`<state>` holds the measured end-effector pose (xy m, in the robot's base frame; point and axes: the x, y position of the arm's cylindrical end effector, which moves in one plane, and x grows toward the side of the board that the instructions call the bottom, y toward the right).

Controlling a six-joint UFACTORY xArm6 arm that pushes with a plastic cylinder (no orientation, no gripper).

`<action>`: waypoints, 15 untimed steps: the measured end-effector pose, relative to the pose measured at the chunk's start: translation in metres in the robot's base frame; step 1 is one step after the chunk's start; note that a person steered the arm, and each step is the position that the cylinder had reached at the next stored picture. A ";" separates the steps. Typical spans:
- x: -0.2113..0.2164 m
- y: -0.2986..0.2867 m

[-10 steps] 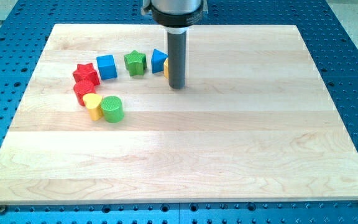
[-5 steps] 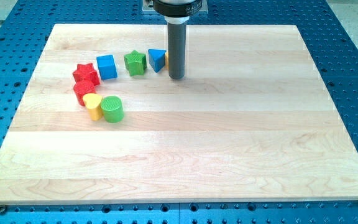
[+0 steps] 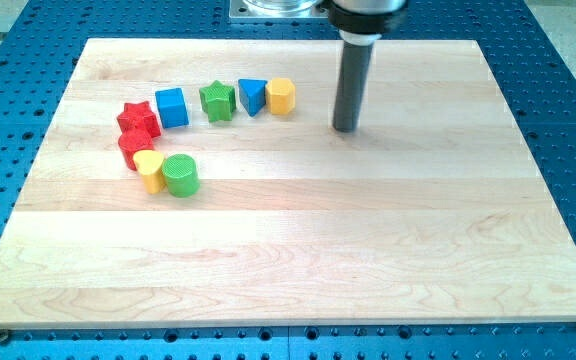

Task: Slightly move the red star and blue cube to the left

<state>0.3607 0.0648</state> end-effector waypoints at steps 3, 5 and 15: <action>-0.027 -0.024; -0.027 -0.084; 0.015 -0.199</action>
<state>0.3757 -0.1339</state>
